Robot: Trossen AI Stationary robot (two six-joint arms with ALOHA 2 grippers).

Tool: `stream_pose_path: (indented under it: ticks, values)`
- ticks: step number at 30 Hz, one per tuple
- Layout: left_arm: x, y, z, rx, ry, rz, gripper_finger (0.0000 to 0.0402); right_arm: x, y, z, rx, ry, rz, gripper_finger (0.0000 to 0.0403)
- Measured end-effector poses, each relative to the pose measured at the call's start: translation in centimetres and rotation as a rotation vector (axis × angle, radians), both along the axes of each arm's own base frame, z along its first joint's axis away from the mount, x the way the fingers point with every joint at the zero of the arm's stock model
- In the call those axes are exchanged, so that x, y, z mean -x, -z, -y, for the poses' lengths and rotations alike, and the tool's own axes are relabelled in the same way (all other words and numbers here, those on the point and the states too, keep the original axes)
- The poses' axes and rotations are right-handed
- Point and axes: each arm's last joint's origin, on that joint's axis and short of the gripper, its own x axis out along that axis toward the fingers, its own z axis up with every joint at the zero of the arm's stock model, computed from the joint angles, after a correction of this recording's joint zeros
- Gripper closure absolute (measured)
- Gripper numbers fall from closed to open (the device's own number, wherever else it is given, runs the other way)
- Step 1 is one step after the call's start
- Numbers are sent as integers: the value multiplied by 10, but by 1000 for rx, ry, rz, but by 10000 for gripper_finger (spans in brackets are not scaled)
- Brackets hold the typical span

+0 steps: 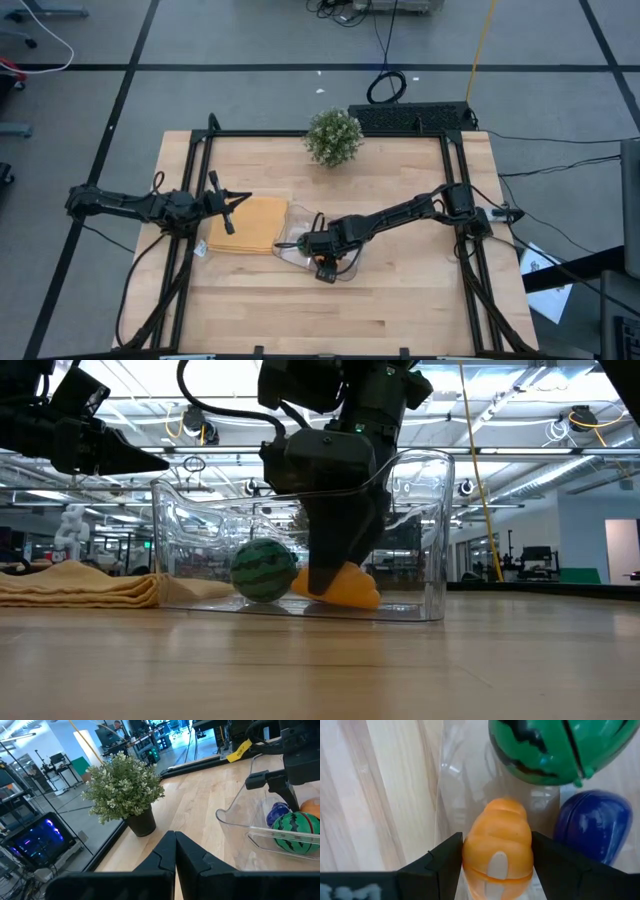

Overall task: Pick and placing Produce into tupperware
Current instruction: Put the bread into the transparent bin

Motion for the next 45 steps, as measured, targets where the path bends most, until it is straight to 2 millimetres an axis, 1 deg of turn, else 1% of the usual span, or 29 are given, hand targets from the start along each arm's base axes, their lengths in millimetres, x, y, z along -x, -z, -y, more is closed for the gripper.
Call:
stream_pose_path:
  ticks: [9,15,19,23,29,45]
  values:
    - [0,0,0,0,0,0,398,1,1,-1,-44,-13,-18,195]
    - [0,0,0,1,0,1,398,1,1,-1,-44,-13,-18,195]
    - [0,0,0,1,0,1,398,-1,0,-1,-50,-4,8,195]
    - [0,0,0,2,0,1,398,-3,7,-1,-61,3,57,195]
    - [0,0,0,2,0,1,398,3,17,2,-83,27,36,195]
    - [0,0,0,0,0,0,398,4,19,3,-94,45,28,195]
